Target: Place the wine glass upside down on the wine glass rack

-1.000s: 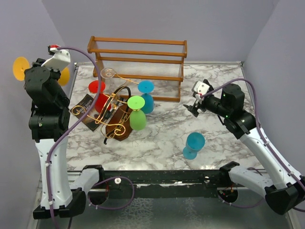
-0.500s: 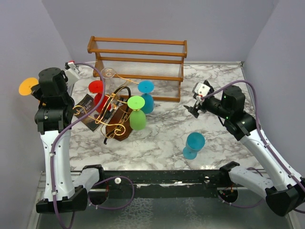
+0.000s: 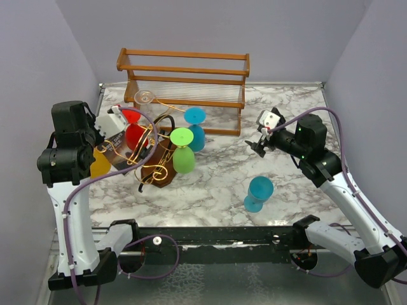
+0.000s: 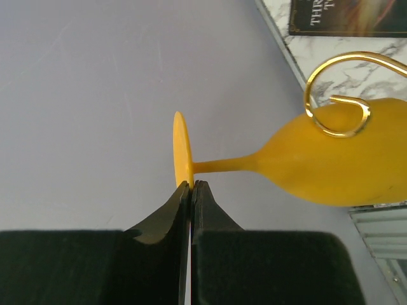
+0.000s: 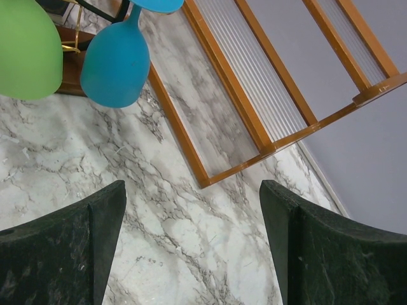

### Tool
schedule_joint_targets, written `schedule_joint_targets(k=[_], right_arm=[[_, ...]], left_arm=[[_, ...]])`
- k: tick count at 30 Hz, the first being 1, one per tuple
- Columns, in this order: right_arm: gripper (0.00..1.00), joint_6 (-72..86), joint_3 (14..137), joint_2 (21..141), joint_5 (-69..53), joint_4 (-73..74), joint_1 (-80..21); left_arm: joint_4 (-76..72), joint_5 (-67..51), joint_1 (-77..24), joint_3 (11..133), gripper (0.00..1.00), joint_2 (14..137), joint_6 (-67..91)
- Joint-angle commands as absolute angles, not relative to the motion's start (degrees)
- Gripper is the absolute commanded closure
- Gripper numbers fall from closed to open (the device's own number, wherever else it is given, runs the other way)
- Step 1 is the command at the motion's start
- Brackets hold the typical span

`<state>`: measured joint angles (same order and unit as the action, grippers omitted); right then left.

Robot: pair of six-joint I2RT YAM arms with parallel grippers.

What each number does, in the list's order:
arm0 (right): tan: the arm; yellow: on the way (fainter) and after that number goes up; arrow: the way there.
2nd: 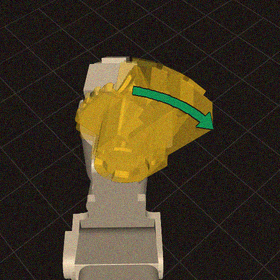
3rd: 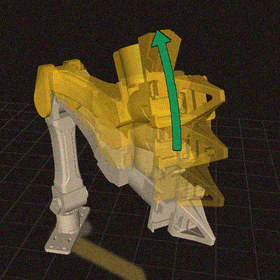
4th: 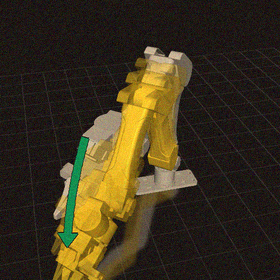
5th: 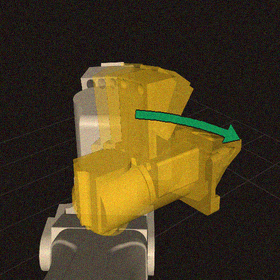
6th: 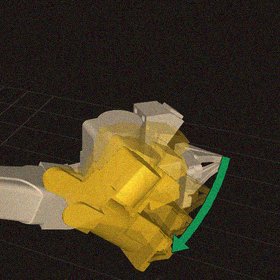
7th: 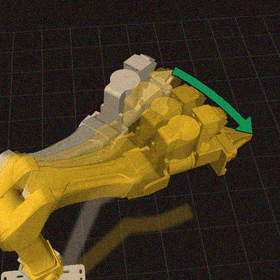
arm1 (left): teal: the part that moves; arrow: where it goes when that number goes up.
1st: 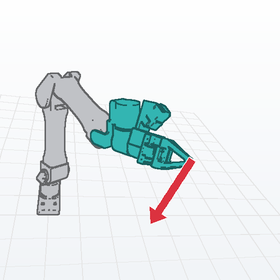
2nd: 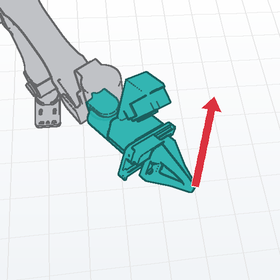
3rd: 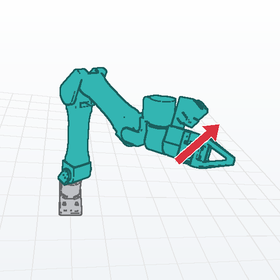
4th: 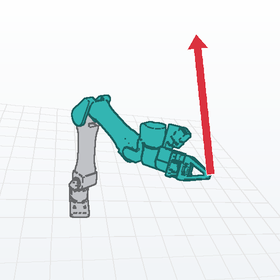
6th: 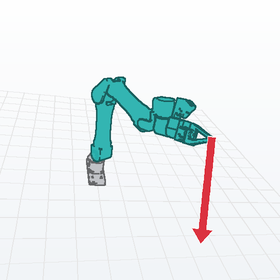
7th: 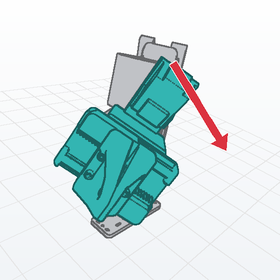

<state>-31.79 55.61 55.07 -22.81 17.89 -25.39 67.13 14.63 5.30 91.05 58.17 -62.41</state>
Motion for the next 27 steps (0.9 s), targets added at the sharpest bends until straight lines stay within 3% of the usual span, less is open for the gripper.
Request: schedule_joint_targets(k=[1,27], right_arm=[[0.15,-32.4,54.9,54.7,-23.7,16.2,-25.1],[0.15,-33.4,54.7,55.7,-22.9,16.4,-25.1]], left_arm=[[73.6,4.4,5.5,93.6,1.0,57.4,-64.5],[73.5,-12.6,5.3,91.0,1.0,59.8,-73.4]])
